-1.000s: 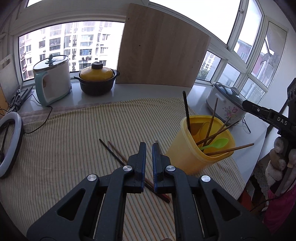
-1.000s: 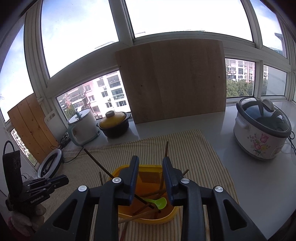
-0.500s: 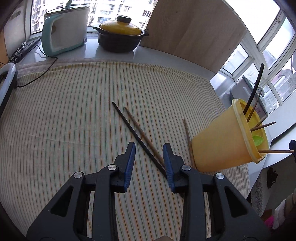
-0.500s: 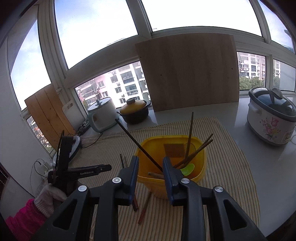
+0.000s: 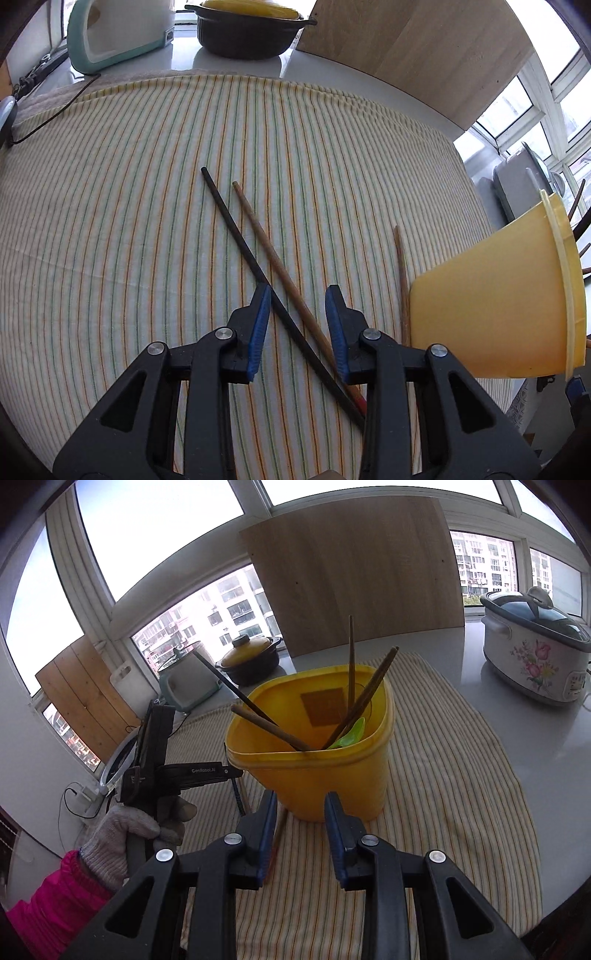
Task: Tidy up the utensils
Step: 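Move both tools back over the remaining black and wooden chopsticks on the cloth, then close the left tool on the black chopstick while the right tool grasps a wooden chopstick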
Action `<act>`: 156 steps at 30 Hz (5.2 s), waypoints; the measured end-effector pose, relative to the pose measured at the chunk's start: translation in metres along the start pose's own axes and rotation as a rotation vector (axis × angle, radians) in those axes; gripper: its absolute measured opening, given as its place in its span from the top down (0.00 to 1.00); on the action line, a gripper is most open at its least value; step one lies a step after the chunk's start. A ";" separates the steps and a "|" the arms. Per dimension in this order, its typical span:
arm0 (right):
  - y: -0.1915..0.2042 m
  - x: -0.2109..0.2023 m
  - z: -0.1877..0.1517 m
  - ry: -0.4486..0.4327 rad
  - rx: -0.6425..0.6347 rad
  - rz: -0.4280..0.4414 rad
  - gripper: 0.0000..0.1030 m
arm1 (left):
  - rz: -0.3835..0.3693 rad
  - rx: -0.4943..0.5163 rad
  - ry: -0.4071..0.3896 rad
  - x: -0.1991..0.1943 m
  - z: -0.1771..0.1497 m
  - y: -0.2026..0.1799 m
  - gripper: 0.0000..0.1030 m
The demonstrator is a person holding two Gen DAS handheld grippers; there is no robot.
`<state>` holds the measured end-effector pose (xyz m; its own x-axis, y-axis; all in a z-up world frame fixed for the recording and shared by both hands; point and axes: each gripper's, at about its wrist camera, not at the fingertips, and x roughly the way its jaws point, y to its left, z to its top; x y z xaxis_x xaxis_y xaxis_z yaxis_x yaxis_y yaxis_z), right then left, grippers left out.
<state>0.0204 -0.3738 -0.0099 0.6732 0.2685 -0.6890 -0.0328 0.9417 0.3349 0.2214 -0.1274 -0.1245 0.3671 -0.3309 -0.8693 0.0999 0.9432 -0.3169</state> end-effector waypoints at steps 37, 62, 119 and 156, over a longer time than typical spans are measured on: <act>0.056 0.056 -0.031 0.161 -0.069 0.016 0.74 | 0.038 0.389 0.002 -0.012 -0.045 0.015 0.77; 0.093 0.091 -0.038 0.251 -0.137 0.040 0.74 | -0.008 0.196 0.041 -0.013 -0.022 0.041 0.79; 0.107 0.102 -0.028 0.261 -0.160 0.043 0.74 | 0.081 0.225 0.085 0.001 -0.008 0.026 0.88; 0.157 0.247 -0.003 0.496 -0.280 -0.095 0.78 | -0.023 0.040 0.032 -0.036 -0.031 0.111 0.95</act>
<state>0.1794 -0.1594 -0.1293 0.2579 0.1792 -0.9494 -0.2289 0.9660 0.1201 0.1900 -0.0115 -0.1401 0.3349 -0.3530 -0.8736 0.1456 0.9354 -0.3222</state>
